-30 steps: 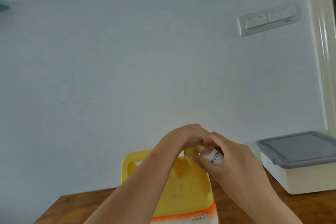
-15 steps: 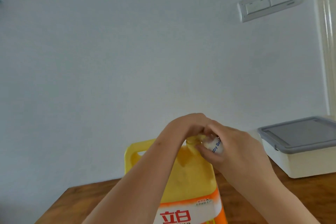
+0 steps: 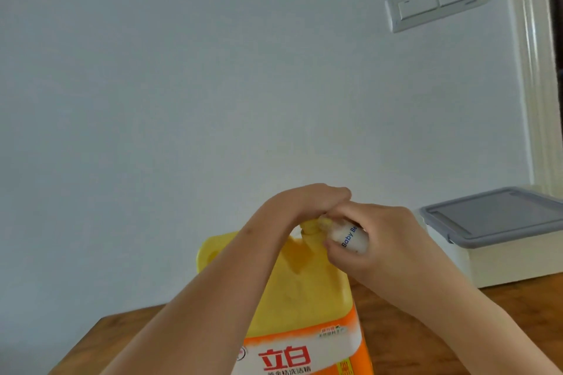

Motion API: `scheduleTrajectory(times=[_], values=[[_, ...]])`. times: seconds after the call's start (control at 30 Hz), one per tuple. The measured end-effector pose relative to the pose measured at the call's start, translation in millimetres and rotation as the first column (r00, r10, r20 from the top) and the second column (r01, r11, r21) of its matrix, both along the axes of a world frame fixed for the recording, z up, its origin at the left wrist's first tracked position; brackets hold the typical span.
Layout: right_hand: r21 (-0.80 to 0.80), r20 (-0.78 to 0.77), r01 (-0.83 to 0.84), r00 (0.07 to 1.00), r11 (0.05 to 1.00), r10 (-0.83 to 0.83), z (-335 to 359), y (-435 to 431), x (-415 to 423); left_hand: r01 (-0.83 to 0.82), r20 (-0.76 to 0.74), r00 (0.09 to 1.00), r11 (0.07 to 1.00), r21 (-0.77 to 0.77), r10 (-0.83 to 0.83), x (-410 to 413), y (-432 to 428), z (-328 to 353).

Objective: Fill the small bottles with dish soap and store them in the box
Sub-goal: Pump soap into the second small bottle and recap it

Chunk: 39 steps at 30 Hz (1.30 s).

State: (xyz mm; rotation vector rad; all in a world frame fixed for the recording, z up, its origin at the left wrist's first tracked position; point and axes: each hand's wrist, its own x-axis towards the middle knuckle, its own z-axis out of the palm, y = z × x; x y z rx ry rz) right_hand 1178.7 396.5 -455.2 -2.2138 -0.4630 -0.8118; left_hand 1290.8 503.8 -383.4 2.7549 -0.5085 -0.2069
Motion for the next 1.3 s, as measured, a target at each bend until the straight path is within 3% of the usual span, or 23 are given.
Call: scheduleTrajectory(times=[0.17, 0.3, 0.47, 0.6, 0.73, 0.87, 1.3], values=[[-0.022, -0.011, 0.012, 1.000, 1.000, -0.012, 2, -2, -1, 0.016, 0.015, 1.000, 0.994, 0.109, -0.018, -4, -3, 1], [0.026, -0.017, -0.015, 1.000, 1.000, 0.015, 7, -4, -1, 0.049, -0.017, 0.999, 0.997, 0.059, -0.048, -6, -5, 16], [-0.043, -0.011, 0.017, 1.000, 0.999, -0.018, 5, -6, 1, 0.019, 0.048, 0.999, 1.000, -0.024, -0.018, 0, 0, 10], [-0.049, 0.006, 0.088, 0.996, 0.995, -0.088, 3, -5, 2, 0.009, 0.109, 0.994, 0.999, 0.042, -0.013, 3, 3, 0], [0.001, -0.029, 0.107, 0.994, 0.994, -0.107, 4, -5, -1, -0.020, 0.074, 0.997, 1.000, 0.011, 0.019, -3, 2, 5], [0.056, -0.032, 0.091, 0.996, 0.994, -0.089, 6, -2, -1, 0.090, 0.054, 0.994, 0.995, 0.038, -0.092, -11, -2, 21], [-0.054, -0.077, 0.103, 0.991, 0.993, -0.107, 5, -9, -3, 0.113, 0.035, 0.992, 0.985, 0.129, -0.118, -9, -2, 0]])
